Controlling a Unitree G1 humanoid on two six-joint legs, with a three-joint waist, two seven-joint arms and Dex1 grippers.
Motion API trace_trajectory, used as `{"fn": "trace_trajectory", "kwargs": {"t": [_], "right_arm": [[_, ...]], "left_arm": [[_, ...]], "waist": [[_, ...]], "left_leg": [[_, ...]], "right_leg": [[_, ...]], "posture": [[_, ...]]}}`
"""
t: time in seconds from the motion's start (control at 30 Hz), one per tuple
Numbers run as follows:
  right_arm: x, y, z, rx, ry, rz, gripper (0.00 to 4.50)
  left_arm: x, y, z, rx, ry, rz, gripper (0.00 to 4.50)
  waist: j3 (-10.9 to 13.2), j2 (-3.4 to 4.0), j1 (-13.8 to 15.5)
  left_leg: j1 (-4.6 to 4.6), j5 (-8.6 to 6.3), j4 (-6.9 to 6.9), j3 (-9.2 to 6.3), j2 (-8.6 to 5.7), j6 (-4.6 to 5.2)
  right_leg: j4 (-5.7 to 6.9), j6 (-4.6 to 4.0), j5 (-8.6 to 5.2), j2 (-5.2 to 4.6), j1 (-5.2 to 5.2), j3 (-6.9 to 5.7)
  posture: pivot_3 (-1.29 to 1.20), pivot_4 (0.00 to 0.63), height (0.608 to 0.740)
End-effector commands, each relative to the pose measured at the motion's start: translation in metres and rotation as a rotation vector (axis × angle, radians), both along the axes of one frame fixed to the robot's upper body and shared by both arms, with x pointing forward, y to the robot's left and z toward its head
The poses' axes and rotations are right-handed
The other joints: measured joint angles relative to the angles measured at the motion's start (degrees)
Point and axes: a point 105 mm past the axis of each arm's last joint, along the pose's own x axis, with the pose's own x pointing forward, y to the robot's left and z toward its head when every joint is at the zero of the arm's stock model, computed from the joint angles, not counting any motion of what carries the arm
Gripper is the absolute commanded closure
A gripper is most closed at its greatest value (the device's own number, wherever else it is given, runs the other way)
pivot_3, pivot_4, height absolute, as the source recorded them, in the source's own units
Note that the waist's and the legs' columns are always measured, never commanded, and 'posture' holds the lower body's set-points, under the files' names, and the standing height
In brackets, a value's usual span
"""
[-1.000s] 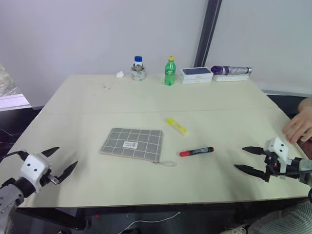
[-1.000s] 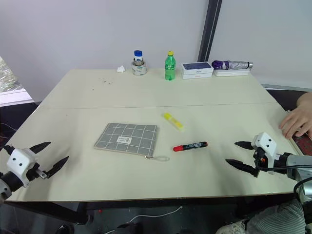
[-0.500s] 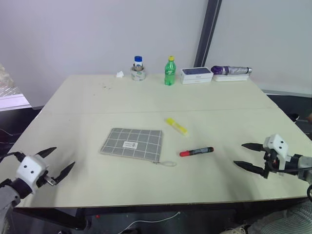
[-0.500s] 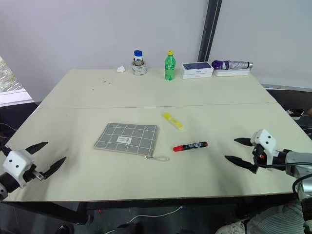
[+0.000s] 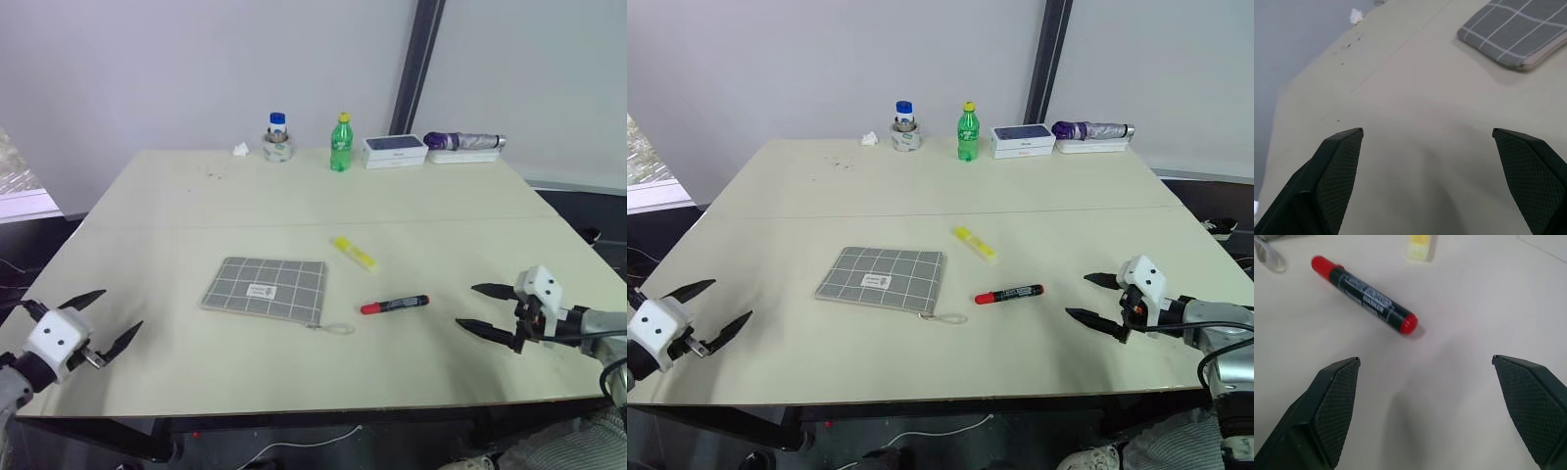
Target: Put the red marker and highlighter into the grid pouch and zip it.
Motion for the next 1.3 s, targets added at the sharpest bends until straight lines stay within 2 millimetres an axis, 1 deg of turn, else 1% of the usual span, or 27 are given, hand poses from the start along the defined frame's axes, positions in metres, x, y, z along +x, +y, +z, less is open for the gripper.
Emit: {"fn": "trace_trajectory", "kwargs": {"t": [0.03, 0.1, 0.13, 0.2, 0.23, 0.37, 0.43, 0.5, 0.57, 0.7, 0.8, 0.9, 1.03, 1.17, 1.3], "right_arm": [[0.012, 0.031, 0.027, 0.065, -0.108, 0.052, 1.27], [0.015, 0.057, 0.032, 0.091, -0.145, 0.106, 2.33], [0.015, 0.065, 0.034, 0.099, -0.154, 0.124, 2.89], [0.021, 0.084, 0.04, 0.118, -0.185, 0.147, 4.0], [0.025, 0.092, 0.043, 0.129, -0.195, 0.152, 4.47], [0.036, 0.134, 0.039, 0.073, -0.238, 0.192, 4.47], [0.042, 0.149, 0.035, 0.074, -0.239, 0.174, 4.47], [0.051, 0.165, 0.024, 0.037, -0.251, 0.131, 4.47], [0.054, 0.179, 0.016, 0.016, -0.257, 0.113, 4.47], [0.052, 0.194, 0.007, 0.01, -0.248, 0.114, 4.47], [0.053, 0.199, 0.006, 0.008, -0.248, 0.119, 4.47], [0.057, 0.194, 0.005, -0.012, -0.249, 0.106, 4.47], [0.059, 0.192, 0.0, -0.065, -0.256, 0.111, 4.47], [0.064, 0.198, -0.004, -0.11, -0.275, 0.108, 4.47], [0.075, 0.201, -0.001, -0.124, -0.291, 0.072, 4.47]], "left_arm": [[0.012, 0.01, 0.014, 0.132, -0.057, 0.012, 0.0], [0.021, 0.012, 0.017, 0.162, -0.068, 0.001, 0.0], [0.025, 0.013, 0.018, 0.163, -0.07, -0.005, 0.0], [0.034, 0.011, 0.026, 0.224, -0.096, -0.035, 0.0], [0.039, 0.01, 0.028, 0.266, -0.107, -0.05, 0.0], [0.055, 0.005, 0.032, 0.4, -0.119, -0.095, 0.0], [0.062, 0.0, 0.031, 0.45, -0.121, -0.119, 0.0], [0.07, -0.011, 0.023, 0.515, -0.103, -0.166, 0.0], [0.075, -0.022, 0.013, 0.56, -0.085, -0.215, 0.0], [0.079, -0.038, -0.005, 0.604, -0.072, -0.28, 0.0], [0.084, -0.055, -0.01, 0.594, -0.09, -0.333, 0.0], [0.087, -0.074, -0.014, 0.597, -0.113, -0.403, 0.0], [0.086, -0.094, -0.026, 0.624, -0.112, -0.499, 0.0], [0.086, -0.102, -0.031, 0.639, -0.118, -0.531, 0.0], [0.079, -0.111, -0.033, 0.673, -0.139, -0.615, 0.0]], "waist": [[0.0, 0.01, 0.0], [0.0, 0.0, 0.0], [0.0, 0.0, 0.0], [0.0, -0.01, 0.1], [0.0, -0.01, 0.1], [0.0, -0.02, 0.1], [0.0, -0.02, 0.0], [0.0, -0.02, 0.0], [0.0, -0.02, 0.0], [0.0, -0.02, 0.0], [0.0, -0.03, 0.2], [0.0, -0.03, 0.4], [0.0, -0.03, 0.3], [0.0, -0.03, 0.1], [0.0, -0.02, 0.2]], "left_leg": [[0.0, 0.0, 0.0, 0.0, 0.0, 0.0], [0.0, 0.0, 0.0, 0.0, 0.0, 0.0], [-0.01, 0.0, -0.01, 0.0, 0.0, -0.01], [-0.02, 0.0, 0.0, 0.01, -0.02, -0.01], [-0.05, 0.0, 0.0, 0.01, -0.03, -0.01], [-0.08, 0.01, 0.01, 0.01, -0.08, -0.01], [-0.08, 0.01, -0.02, 0.03, -0.16, -0.02], [-0.11, 0.02, -0.02, 0.06, -0.17, -0.02], [-0.14, 0.02, -0.02, 0.2, -0.19, -0.04], [-0.18, 0.03, -0.02, 0.29, -0.19, -0.04], [-0.18, 0.03, 0.0, 0.27, -0.19, -0.05], [-0.16, 0.04, 0.04, 0.25, -0.2, -0.05], [-0.16, 0.04, 0.05, 0.25, -0.22, -0.05], [-0.14, 0.05, 0.04, 0.26, -0.22, -0.07], [-0.14, 0.05, 0.06, 0.25, -0.24, -0.08]], "right_leg": [[0.01, 0.0, 0.0, 0.0, 0.0, 0.0], [0.03, 0.0, 0.0, 0.03, -0.03, -0.01], [0.05, 0.0, 0.0, 0.03, -0.05, -0.01], [0.05, 0.01, 0.0, 0.0, -0.06, -0.01], [0.03, 0.01, 0.0, 0.0, -0.08, -0.02], [0.07, 0.02, 0.01, 0.01, -0.14, -0.06], [0.09, 0.02, 0.01, 0.04, -0.17, -0.05], [0.11, 0.02, 0.01, 0.04, -0.21, -0.05], [0.15, 0.02, 0.01, 0.04, -0.26, -0.05], [0.19, 0.02, 0.0, 0.04, -0.32, -0.04], [0.21, 0.02, 0.0, 0.04, -0.31, -0.06], [0.25, 0.02, 0.0, 0.04, -0.27, -0.06], [0.26, 0.02, 0.0, 0.04, -0.27, -0.06], [0.3, 0.03, 0.0, 0.04, -0.28, -0.05], [0.31, 0.03, 0.0, 0.03, -0.27, -0.05]], "posture": [[0.0, 0.15, 0.74], [0.0, 0.15, 0.74], [0.0, 0.15, 0.74], [0.0, 0.15, 0.74], [0.0, 0.15, 0.74], [0.0, 0.15, 0.74], [0.0, 0.15, 0.74], [0.0, 0.15, 0.74], [0.0, 0.15, 0.74], [0.0, 0.15, 0.74], [0.0, 0.15, 0.74], [0.0, 0.15, 0.74], [0.0, 0.15, 0.74], [0.0, 0.15, 0.74], [0.0, 0.15, 0.74]]}}
